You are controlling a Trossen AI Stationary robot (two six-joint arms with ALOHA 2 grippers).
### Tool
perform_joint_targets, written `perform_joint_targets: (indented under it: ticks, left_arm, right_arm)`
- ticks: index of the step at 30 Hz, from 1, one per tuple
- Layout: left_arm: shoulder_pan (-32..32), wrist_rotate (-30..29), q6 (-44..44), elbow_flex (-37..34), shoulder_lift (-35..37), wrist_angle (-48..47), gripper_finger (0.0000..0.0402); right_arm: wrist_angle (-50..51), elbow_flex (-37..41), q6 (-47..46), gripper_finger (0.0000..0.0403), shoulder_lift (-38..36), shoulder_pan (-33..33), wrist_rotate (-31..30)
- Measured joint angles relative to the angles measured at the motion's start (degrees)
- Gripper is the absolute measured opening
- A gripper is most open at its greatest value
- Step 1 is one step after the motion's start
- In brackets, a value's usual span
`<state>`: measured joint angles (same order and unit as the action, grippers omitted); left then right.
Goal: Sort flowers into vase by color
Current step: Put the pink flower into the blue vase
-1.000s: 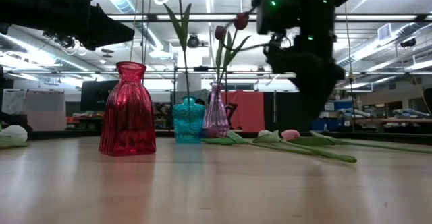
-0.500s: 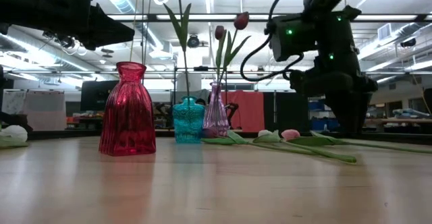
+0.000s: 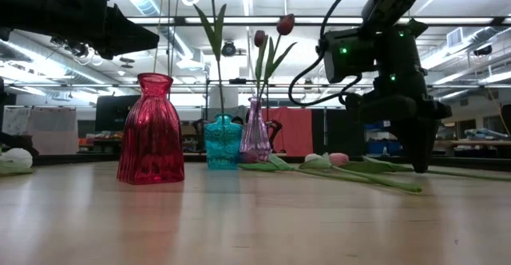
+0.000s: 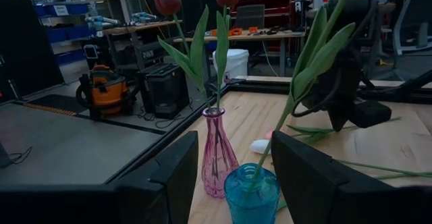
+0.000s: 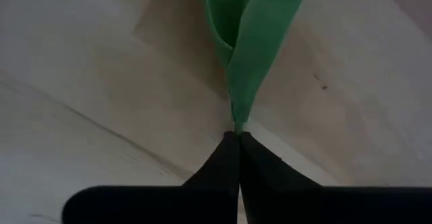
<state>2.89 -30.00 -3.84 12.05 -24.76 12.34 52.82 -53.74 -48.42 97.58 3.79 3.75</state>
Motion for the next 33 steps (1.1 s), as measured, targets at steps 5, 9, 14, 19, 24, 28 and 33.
perform_joint_targets:
  ticks: [5, 9, 14, 19, 24, 28, 33]
  left_arm:
    - [0.0, 0.0, 0.0, 0.0, 0.0, -0.2, 0.0192]
    - [0.0, 0.0, 0.0, 0.0, 0.0, -0.1, 0.0192]
    - [0.0, 0.0, -0.2, 0.0, 0.0, -0.2, 0.0192]
    - [0.0, 0.0, -0.3, 0.0, 0.0, -0.3, 0.0192]
    - [0.0, 0.0, -0.3, 0.0, 0.0, -0.2, 0.0192]
    - [0.0, 0.0, -0.3, 0.0, 0.0, 0.0, 0.0192]
    - [0.0, 0.0, -0.4, 0.0, 0.0, 0.2, 0.0192]
  right_arm:
    - [1.1, -0.5, 2.1, 0.0006, 0.0, 0.2, 3.0]
    - [0.6, -2.6, 7.4, 0.0005, -0.8, -0.8, 1.3]
    - [-15.5, -3.0, 17.1, 0.0005, -3.7, -2.8, -2.1]
    - [-25.1, -2.9, 20.6, 0.0005, -4.7, -3.2, -9.9]
    - [-36.2, -2.8, 26.7, 0.0005, -5.0, -5.4, -22.4]
    - [-48.4, -2.8, 34.7, 0.0005, -5.0, -5.5, -30.5]
    - [-67.8, -2.8, 46.6, 0.0005, -5.0, -3.1, -32.0]
